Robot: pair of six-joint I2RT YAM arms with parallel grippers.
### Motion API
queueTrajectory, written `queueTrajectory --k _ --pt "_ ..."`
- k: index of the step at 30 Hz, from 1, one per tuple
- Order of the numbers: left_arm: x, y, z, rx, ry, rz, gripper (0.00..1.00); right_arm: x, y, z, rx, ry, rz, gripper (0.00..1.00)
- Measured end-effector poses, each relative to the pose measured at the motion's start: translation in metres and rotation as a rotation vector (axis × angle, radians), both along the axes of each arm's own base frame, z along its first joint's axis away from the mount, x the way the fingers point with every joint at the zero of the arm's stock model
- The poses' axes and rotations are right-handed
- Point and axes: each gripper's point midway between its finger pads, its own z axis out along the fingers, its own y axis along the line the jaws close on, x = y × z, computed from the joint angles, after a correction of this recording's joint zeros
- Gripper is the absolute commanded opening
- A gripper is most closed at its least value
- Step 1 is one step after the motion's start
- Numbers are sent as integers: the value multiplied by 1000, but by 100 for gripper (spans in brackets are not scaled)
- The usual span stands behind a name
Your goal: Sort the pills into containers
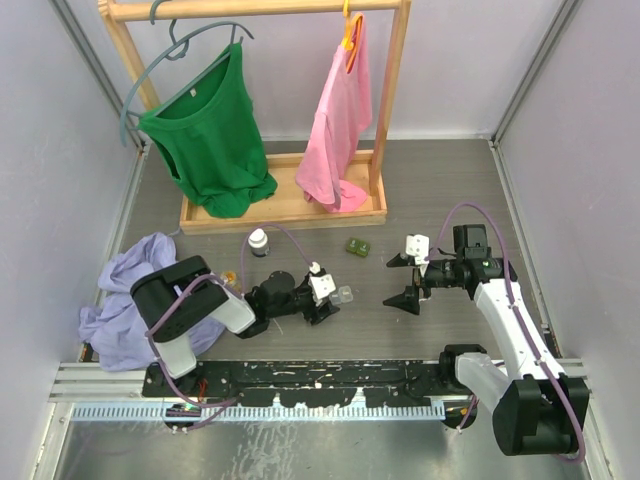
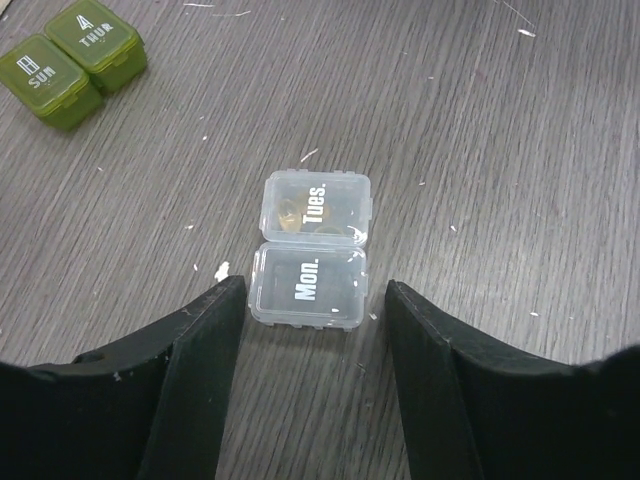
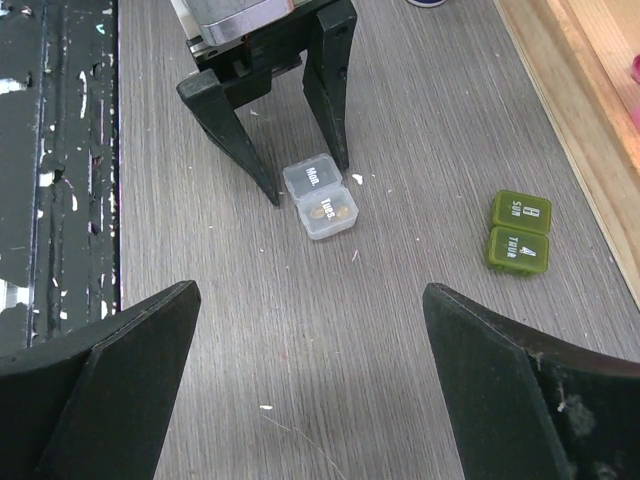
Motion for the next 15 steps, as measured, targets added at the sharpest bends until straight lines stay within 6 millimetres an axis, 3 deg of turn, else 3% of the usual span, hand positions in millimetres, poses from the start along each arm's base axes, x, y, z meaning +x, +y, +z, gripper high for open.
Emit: queueTrajectory --k 8,15 --pt "-1 -3 -1 -14 27 -7 47 -1 1 -1 -3 2 8 100" --pt "-6 -6 -1 -33 66 -21 19 -5 5 -3 -4 8 28 100"
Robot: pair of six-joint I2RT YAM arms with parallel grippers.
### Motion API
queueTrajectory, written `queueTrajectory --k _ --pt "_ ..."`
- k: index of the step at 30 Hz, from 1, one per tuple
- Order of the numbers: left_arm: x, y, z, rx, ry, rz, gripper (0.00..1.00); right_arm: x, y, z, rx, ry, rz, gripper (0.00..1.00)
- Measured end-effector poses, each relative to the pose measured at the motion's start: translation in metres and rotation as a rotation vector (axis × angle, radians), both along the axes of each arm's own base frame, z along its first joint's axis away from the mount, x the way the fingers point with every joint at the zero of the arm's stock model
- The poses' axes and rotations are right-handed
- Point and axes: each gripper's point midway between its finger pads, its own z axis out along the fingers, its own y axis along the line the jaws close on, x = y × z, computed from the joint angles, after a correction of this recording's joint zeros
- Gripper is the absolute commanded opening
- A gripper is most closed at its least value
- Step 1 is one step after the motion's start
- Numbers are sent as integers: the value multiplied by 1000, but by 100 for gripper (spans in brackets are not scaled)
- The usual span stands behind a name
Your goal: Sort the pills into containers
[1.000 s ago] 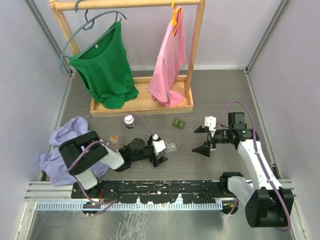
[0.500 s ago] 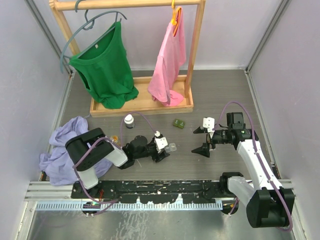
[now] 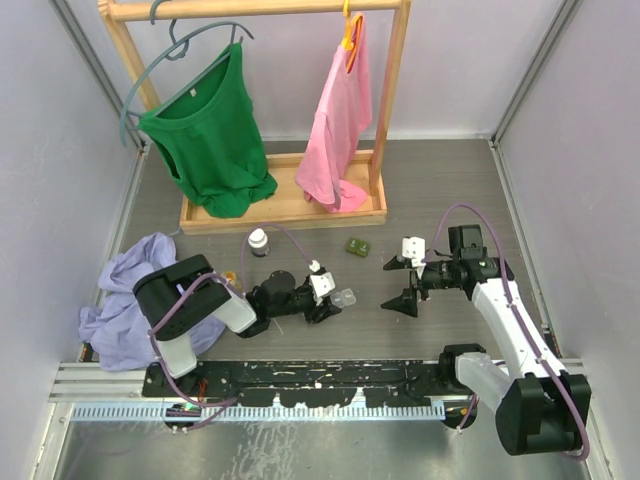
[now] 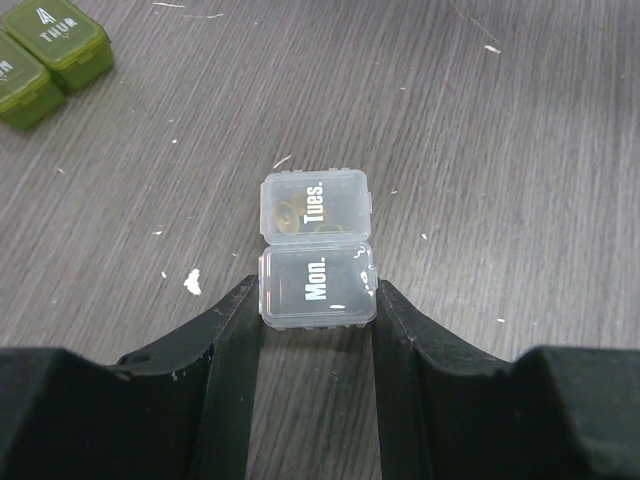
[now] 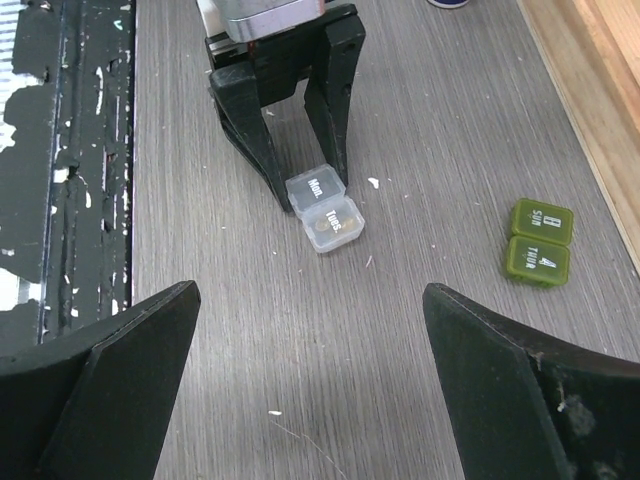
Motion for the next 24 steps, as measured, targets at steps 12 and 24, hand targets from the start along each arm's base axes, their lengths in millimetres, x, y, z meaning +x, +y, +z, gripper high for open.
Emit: queueTrajectory --k 12,24 --pt "-20 -2 29 -94 67 -23 10 -13 16 2 30 8 96 100" --pt "-51 -5 67 -134 -33 -73 10 1 37 9 51 140 45 100"
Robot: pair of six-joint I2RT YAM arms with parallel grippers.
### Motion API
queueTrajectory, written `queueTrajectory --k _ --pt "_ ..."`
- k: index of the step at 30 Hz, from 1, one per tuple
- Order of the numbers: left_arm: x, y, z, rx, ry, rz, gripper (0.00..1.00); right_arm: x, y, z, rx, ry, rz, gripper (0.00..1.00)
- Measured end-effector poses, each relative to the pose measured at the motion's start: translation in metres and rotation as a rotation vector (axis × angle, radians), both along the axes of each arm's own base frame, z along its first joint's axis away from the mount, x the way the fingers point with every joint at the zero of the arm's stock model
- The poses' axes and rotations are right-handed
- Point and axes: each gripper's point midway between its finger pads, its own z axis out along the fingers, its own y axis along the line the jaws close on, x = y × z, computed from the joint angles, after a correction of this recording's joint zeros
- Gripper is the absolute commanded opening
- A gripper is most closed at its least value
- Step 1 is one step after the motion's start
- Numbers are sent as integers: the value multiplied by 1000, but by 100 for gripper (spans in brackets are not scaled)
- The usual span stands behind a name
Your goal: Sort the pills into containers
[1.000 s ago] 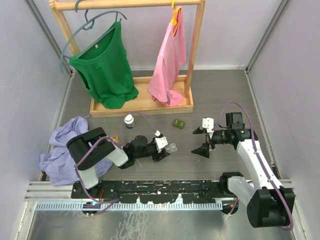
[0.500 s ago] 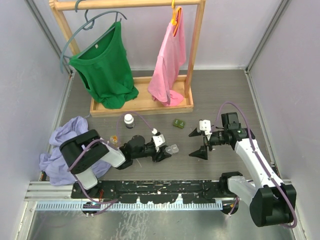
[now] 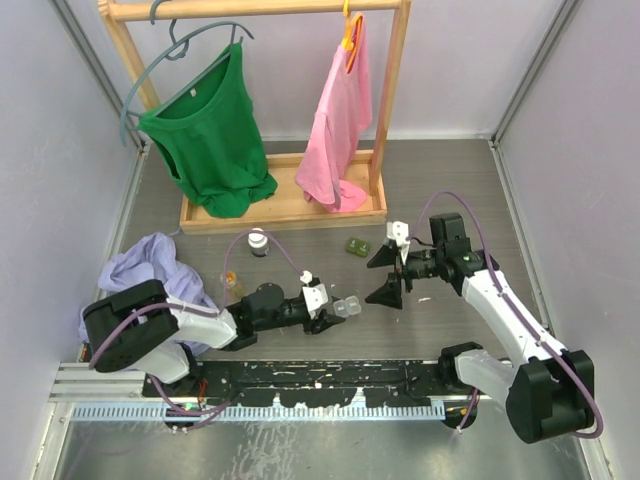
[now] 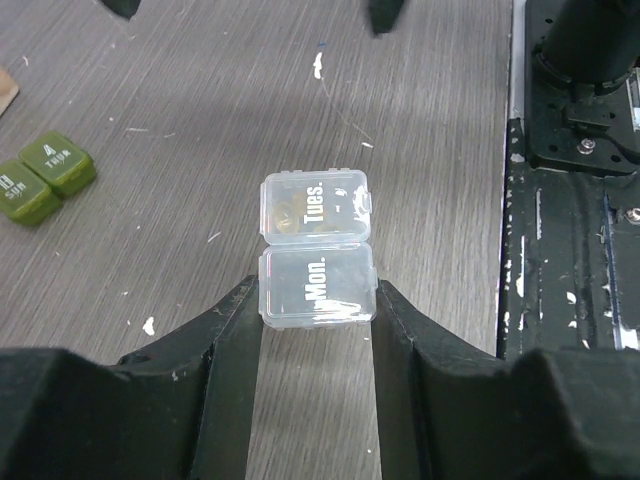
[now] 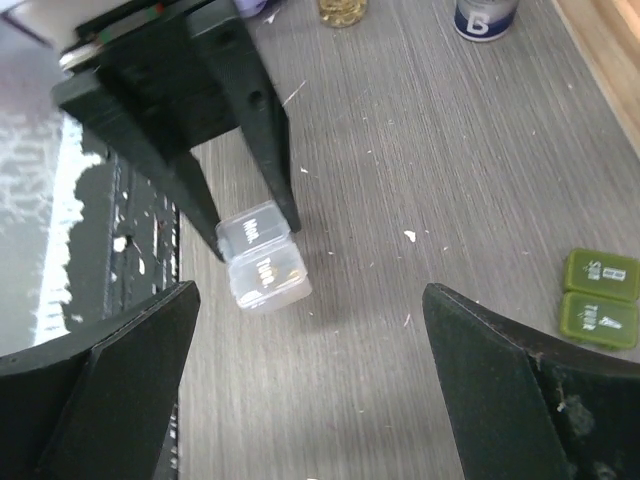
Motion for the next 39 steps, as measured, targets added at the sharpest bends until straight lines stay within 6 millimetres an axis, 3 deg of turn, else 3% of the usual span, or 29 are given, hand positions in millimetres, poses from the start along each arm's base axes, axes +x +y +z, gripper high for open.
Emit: queueTrajectory --k 10,15,22,27,39 --pt "-3 1 3 41 -96 19 9 12 14 3 87 395 -124 100" --pt "1 4 23 21 -151 52 9 13 19 -4 87 532 -153 100" --pt "5 7 50 -12 -204 76 9 -4 34 -17 60 671 -84 98" --pt "4 10 59 -17 -225 84 9 -10 40 -10 78 728 -51 88" --pt "5 13 55 22 -240 94 9 -22 52 -9 62 888 -27 48"
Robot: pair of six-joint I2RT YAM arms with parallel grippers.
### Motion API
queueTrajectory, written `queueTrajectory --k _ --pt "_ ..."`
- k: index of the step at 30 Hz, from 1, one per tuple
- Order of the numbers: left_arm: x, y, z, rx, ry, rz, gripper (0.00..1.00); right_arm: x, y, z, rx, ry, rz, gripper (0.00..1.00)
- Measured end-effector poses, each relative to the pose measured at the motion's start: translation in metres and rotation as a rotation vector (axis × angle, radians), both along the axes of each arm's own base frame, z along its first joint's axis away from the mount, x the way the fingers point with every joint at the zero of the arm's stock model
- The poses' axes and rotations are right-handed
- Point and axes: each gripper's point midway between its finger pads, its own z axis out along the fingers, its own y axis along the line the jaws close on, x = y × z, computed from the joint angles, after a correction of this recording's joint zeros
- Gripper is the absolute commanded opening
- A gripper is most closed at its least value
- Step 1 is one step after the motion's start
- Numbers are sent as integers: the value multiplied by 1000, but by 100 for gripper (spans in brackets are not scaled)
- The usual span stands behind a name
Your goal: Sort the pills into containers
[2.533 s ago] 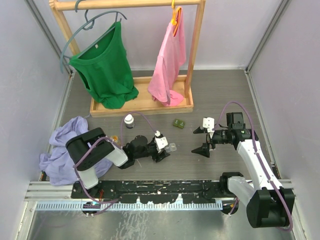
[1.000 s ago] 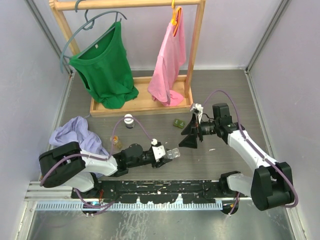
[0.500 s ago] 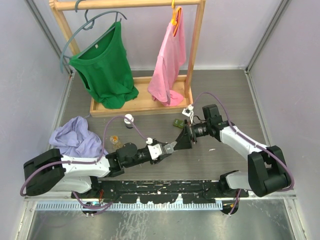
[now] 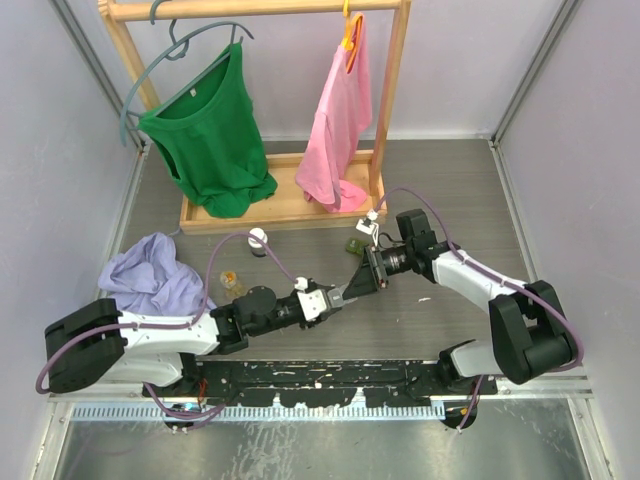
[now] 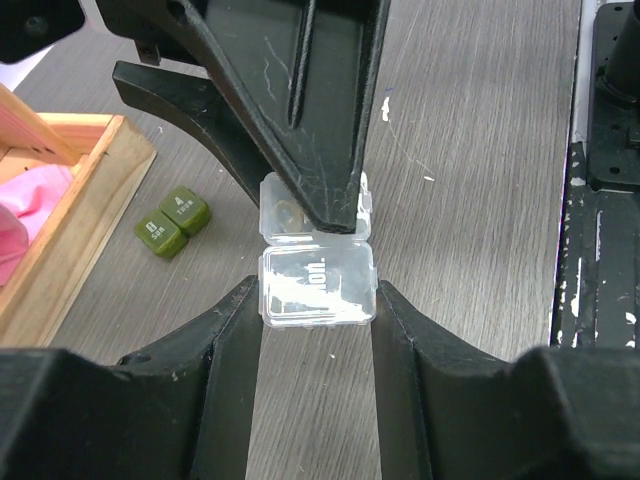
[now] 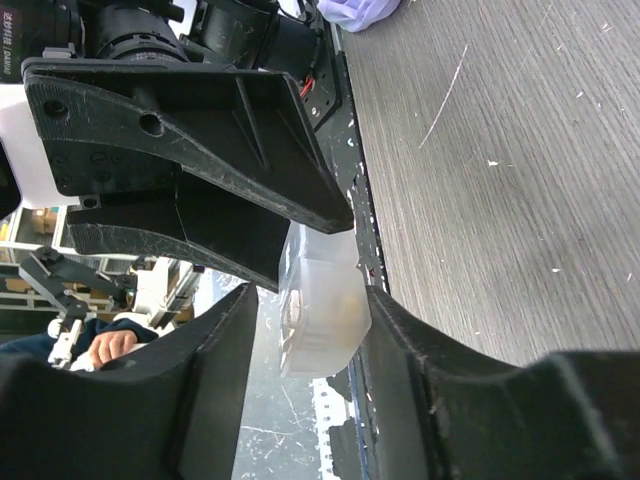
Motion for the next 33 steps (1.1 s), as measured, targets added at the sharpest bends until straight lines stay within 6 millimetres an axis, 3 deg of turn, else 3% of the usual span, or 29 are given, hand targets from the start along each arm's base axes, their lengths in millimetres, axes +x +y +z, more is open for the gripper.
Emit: queueTrajectory --k 6,9,12,14,19,23,29,32,33 --pt "0 0 6 -10 -12 3 10 2 1 2 1 30 -11 28" --pt "0 0 6 -3 -22 3 16 2 2 2 2 57 -10 17" --pt "0 1 6 0 -24 6 48 2 3 2 8 71 -8 2" --pt "0 1 7 -4 -23 7 68 2 3 3 15 80 -7 1" --pt "-3 1 8 -11 -5 16 95 -1 5 11 51 89 24 1" --pt "-8 0 11 -13 -17 35 98 -1 5 14 63 88 32 1" --pt "-7 3 12 -4 -42 95 93 -1 6 15 64 90 31 1" --pt "-3 6 12 5 -62 134 88 -1 6 15 64 89 31 1" --pt "-2 7 12 7 -66 143 82 -1 6 15 65 88 31 1"
